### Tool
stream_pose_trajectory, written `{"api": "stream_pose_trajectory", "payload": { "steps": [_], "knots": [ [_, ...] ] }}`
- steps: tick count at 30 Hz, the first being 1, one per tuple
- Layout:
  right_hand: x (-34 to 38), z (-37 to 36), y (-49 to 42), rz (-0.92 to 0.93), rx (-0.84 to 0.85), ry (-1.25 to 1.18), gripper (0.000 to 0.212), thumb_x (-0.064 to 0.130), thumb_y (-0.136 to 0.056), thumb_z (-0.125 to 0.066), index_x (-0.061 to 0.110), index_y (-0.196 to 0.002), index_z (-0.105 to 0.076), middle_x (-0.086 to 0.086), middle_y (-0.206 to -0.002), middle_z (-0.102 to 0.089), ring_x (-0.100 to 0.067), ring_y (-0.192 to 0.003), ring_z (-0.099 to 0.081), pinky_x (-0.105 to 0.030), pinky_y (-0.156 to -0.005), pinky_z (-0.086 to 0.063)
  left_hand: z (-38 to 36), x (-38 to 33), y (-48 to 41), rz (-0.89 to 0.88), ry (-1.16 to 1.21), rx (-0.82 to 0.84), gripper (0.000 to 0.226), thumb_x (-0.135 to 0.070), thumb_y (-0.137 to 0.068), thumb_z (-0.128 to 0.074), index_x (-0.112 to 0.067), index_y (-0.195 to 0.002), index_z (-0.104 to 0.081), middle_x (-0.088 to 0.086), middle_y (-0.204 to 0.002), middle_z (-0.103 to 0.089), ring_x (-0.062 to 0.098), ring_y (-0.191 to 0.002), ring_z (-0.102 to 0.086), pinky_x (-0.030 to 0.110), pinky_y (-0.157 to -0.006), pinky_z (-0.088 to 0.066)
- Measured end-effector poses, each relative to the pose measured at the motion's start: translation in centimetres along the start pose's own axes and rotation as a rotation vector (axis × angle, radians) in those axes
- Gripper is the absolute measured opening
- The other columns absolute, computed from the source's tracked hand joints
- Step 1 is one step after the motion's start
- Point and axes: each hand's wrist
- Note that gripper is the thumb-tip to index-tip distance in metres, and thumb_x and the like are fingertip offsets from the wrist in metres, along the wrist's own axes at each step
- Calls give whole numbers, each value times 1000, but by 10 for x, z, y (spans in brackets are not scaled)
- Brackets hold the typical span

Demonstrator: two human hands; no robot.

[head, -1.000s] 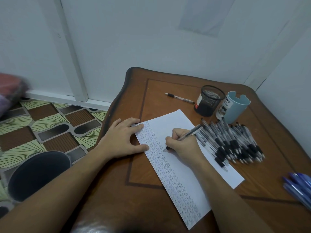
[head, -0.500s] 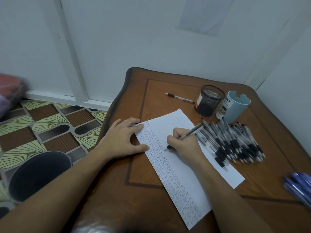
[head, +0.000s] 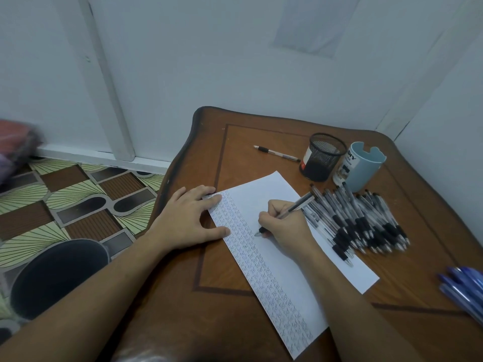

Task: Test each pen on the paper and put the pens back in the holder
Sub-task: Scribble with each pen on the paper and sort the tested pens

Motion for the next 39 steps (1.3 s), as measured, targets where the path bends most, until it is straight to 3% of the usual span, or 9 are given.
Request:
{"api": "stream_pose_trajectory", "payload": {
  "steps": [9,15,19,23,26,29,31,34,39],
  "knots": [
    [-1,0,1,-8,16,-13,42,8,-74,-61,23,-46,-33,3,-52,-26,-11,-46,-40,-26,-50,-40,0,0,0,-7,10,-3,110,-91,-55,-21,-32,-146,-35,-14,-155,-25,8,-143,-18,39,-118,0],
    [-2,1,-2,2,0,18,40,9,-74,-61,22,-49,-32,-2,-56,-25,-19,-55,-40,-28,-52,-43,-3,3,1,-16,15,-45,107,-91,-57,-26,-31,-144,-40,-14,-153,-29,7,-142,-20,39,-119,-4],
    [-2,3,-1,-16,17,-34,52,-9,-83,-57,21,-49,-32,-4,-55,-26,-17,-50,-43,-23,-46,-42,-4,5,0,-21,13,-47,109,-94,-57,-26,-31,-145,-40,-14,-153,-29,6,-142,-20,38,-118,-3],
    [2,1,0,-1,-95,-23,47,-7,-88,-57,16,-53,-36,1,-52,-36,-8,-49,-47,-23,-51,-46,-4,4,-1,-17,3,-35,120,-101,-50,-14,-32,-145,-39,-14,-154,-28,7,-143,-19,39,-118,-2],
    [9,6,-3,-50,-210,-172,40,10,-98,-56,13,-59,-46,3,-53,-51,-9,-53,-50,-21,-53,-44,-3,3,-1,-16,1,-35,126,-102,-47,-6,-32,-145,-38,-13,-154,-28,7,-143,-19,40,-119,-3],
    [16,10,-3,-104,-262,-291,47,45,-101,-43,12,-69,-48,-3,-48,-45,-16,-46,-40,-26,-45,-36,-2,3,0,-17,5,-34,127,-102,-46,-4,-31,-146,-38,-13,-154,-28,7,-143,-20,40,-119,-3],
    [17,10,-3,-111,-279,-306,48,57,-98,-32,13,-86,-48,-3,-43,-39,-17,-40,-34,-27,-42,-28,-3,4,0,-23,5,-38,124,-102,-47,-10,-31,-145,-39,-13,-154,-28,6,-142,-20,39,-118,-3],
    [18,9,-3,-113,-290,-226,35,41,-108,-29,15,-97,-49,-4,-43,-37,-19,-40,-30,-27,-43,-23,-4,4,1,-27,16,-59,109,-94,-56,-26,-31,-145,-40,-13,-153,-29,5,-142,-20,38,-118,-4],
    [22,15,-4,-143,-254,-358,22,29,-107,-40,14,-93,-47,-5,-49,-37,-16,-41,-29,-22,-42,-19,-4,4,1,-23,4,-46,107,-91,-58,-25,-32,-146,-38,-14,-154,-28,4,-143,-17,37,-118,-2]
  ]
}}
Point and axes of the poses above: each hand's wrist, its own y-axis away from the middle knuckle, its own z-axis out of the back of the hand, x = y × z
